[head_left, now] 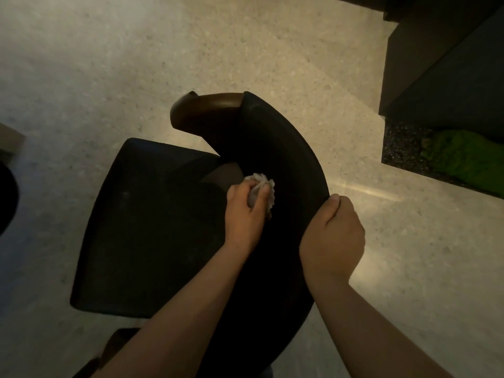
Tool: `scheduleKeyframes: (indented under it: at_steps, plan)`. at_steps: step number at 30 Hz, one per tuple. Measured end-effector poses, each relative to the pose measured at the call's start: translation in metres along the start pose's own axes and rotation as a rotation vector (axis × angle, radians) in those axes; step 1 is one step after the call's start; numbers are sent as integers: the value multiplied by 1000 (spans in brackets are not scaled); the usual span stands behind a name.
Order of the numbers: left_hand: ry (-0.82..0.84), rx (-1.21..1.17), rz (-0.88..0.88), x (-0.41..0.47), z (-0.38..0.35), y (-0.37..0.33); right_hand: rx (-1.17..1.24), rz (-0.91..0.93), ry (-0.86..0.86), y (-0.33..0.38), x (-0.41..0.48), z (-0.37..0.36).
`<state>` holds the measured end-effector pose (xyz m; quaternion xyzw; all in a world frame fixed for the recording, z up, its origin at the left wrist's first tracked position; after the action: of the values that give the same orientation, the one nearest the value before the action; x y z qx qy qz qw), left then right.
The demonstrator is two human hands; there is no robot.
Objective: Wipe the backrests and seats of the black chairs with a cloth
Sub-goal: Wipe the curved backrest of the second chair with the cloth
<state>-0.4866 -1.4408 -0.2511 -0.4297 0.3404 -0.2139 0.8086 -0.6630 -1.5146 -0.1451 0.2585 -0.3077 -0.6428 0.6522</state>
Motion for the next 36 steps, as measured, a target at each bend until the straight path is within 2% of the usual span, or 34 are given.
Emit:
scheduleKeyframes:
  at_steps: [8,11,13,15,18,21,25,31,36]
  plan:
    - [-94,-59,1,16,-5,18,-2,7,4,-3,1,-2]
    - [-91,-58,58,25,-8,42,0,-2,12,-3,1,-1]
    - [-40,-55,155,32,-11,67,2,-12,24,-4,1,-2]
    - [83,-109,305,30,-16,90,6,-2,19,-3,1,-1]
    - [197,-87,354,26,-16,103,5,7,15,-2,1,-2]
    - [36,-69,235,33,7,84,8,19,7,-1,0,-1]
    - [-185,85,4,33,48,14,23,30,-4,1,-1,0]
    - [-267,33,-250,29,53,-93,11,-7,18,-1,1,-1]
    - [-246,130,-317,31,24,-115,1,-10,9,-2,1,-2]
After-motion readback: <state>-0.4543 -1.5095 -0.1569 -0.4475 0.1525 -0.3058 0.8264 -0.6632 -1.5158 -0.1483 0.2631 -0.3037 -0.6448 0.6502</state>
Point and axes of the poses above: each hand's wrist, its own x-axis towards the middle knuckle, its own z-axis out of the back of the hand, y = z × x, the point moved 10 cm from there along x, towards the middle knuckle, and after that the axes turned 11 degrees about x, right-handed, at the moved point
